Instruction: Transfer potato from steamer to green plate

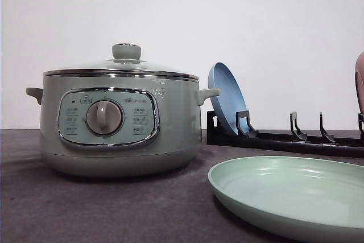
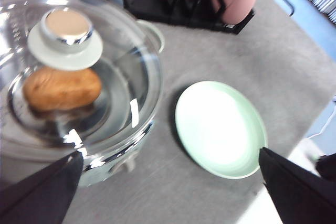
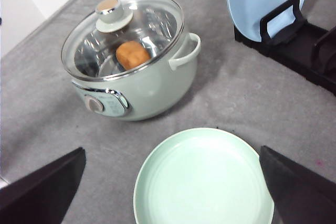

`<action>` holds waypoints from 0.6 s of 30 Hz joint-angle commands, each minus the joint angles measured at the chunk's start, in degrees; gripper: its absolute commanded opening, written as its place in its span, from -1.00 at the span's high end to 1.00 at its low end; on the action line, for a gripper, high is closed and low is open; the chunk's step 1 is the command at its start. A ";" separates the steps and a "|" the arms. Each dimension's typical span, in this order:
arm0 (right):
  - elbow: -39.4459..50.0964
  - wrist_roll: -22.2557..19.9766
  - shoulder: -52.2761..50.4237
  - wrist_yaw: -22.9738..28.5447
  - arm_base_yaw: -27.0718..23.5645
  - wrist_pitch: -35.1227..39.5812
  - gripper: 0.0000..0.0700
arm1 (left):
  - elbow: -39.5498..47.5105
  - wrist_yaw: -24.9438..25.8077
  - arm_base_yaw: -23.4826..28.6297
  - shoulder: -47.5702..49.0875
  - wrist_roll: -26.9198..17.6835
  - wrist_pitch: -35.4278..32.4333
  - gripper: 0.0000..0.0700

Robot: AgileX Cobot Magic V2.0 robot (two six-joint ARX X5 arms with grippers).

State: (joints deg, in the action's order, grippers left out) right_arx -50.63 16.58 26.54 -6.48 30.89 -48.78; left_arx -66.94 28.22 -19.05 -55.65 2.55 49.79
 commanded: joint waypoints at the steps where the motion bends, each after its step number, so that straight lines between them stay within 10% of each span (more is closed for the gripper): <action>1: -0.81 0.78 -0.13 -0.17 0.26 1.24 -1.00 | -2.57 -1.17 -0.30 -1.62 0.44 0.50 -0.91; 18: -0.81 0.78 -0.08 -0.17 0.26 6.32 -1.00 | -30.06 -17.07 -4.08 -26.14 -2.35 16.93 -0.92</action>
State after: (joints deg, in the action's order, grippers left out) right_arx -50.63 16.80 26.26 -6.48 30.89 -43.05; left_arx -95.03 11.77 -22.71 -80.23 0.86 66.70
